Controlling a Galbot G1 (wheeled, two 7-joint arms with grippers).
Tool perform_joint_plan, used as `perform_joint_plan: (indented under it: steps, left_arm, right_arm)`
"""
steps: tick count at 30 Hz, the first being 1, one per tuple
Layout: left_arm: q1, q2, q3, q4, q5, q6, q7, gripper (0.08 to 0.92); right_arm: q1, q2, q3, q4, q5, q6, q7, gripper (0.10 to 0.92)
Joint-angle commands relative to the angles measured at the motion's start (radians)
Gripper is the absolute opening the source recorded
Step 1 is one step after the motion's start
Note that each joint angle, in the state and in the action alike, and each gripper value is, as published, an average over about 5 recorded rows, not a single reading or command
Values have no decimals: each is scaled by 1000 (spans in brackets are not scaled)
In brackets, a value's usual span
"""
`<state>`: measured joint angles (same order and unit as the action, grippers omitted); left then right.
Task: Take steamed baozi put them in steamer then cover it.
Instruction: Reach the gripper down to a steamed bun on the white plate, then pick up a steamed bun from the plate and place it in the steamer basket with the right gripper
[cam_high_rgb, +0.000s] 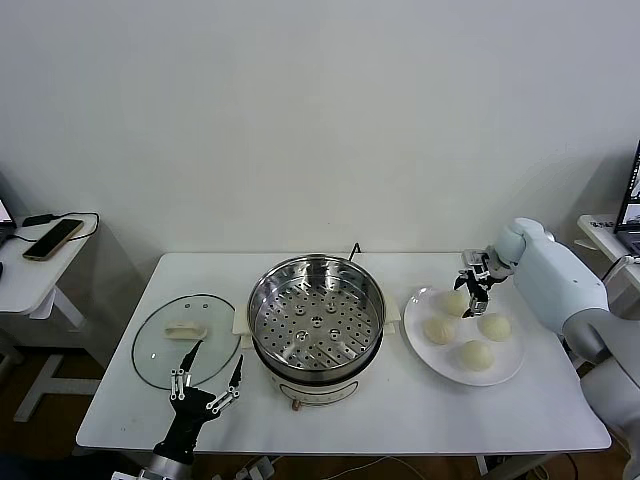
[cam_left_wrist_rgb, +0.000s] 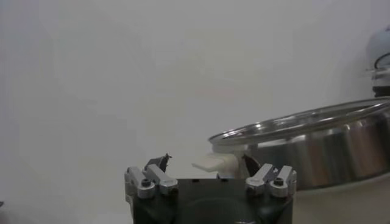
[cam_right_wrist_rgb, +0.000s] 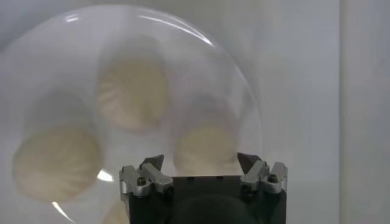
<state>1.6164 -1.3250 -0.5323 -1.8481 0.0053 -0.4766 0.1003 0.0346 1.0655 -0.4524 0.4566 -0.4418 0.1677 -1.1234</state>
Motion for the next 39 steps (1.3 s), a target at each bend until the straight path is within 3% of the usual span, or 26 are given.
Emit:
perform_joint_plan:
  steps: [1,13,25,32,39]
  left_arm:
    - [0,1,1,0,0,0,-1,823]
    - [-1,4,0,-10,0,1,-7,823]
    - [-2,9,5,-29,-1,4,-10,823]
    - [2,10,3,-37,-1,4,-11,823]
    - [9,9,-5,-42,-3,1,-14,823]
  right_arm:
    - [6,30,1,-49,-43,6,24,743]
    - [17,-7,-60,53,32,17,17,643]
    - [307,-171,-352,555,313,226,-86,639]
    - [471,-95,-468,760,341,331,-101,642]
    - [501,31,-525,807,310,408,-109,637]
